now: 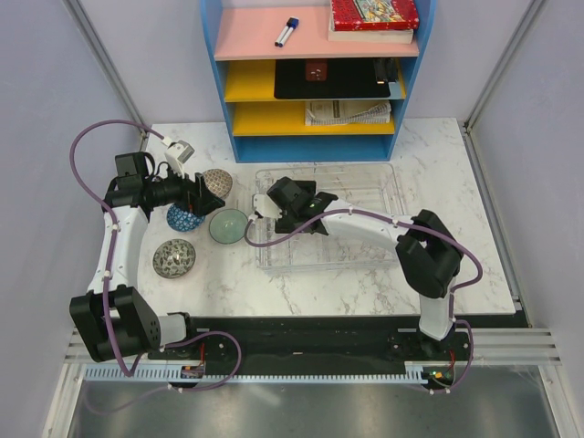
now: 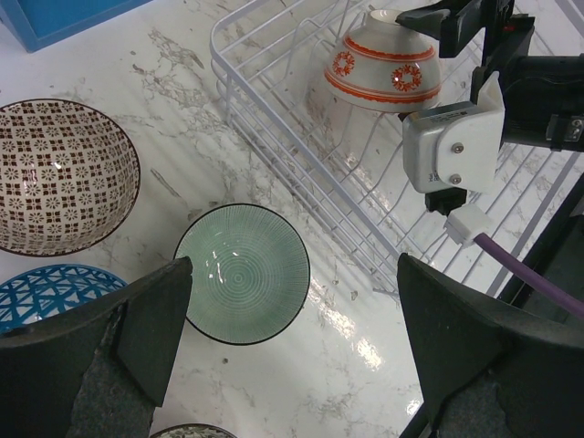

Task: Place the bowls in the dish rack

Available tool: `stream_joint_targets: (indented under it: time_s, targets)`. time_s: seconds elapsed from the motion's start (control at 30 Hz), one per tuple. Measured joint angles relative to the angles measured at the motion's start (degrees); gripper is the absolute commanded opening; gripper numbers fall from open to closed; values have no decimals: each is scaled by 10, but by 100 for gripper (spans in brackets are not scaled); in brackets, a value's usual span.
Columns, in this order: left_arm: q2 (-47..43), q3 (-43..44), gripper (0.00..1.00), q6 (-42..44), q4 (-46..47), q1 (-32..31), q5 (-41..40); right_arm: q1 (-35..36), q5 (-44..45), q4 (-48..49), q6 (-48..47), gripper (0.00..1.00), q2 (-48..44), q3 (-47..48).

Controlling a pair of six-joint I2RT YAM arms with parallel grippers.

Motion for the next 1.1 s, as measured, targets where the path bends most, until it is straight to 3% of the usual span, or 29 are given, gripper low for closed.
stream_joint_targets:
  time_s: [0.57, 1.1]
  targets:
    - [18, 0, 100, 1, 0, 0, 0, 5, -47, -32, 32, 97, -15, 41]
    - [18, 0, 100, 6, 0, 0, 0, -45, -86, -29, 84, 97, -9, 62]
